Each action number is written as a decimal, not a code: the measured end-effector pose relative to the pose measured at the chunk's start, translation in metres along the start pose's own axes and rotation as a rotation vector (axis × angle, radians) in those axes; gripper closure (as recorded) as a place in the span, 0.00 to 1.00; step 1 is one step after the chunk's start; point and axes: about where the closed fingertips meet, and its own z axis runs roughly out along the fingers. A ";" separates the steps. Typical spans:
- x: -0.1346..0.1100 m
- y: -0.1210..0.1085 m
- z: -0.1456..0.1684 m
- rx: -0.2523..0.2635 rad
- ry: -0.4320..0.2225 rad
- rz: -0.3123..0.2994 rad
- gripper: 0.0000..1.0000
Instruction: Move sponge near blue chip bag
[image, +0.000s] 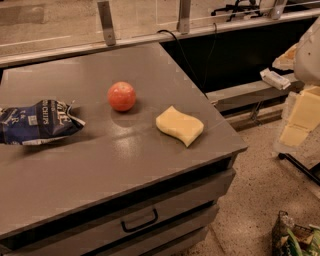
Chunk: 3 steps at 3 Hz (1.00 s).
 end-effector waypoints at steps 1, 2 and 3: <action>0.000 0.000 0.000 0.000 -0.001 0.000 0.00; -0.018 -0.005 0.006 -0.021 -0.051 -0.039 0.00; -0.056 -0.015 0.030 -0.072 -0.113 -0.080 0.00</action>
Offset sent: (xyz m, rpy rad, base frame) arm 0.0221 0.0375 -0.0062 0.0955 0.0249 0.1288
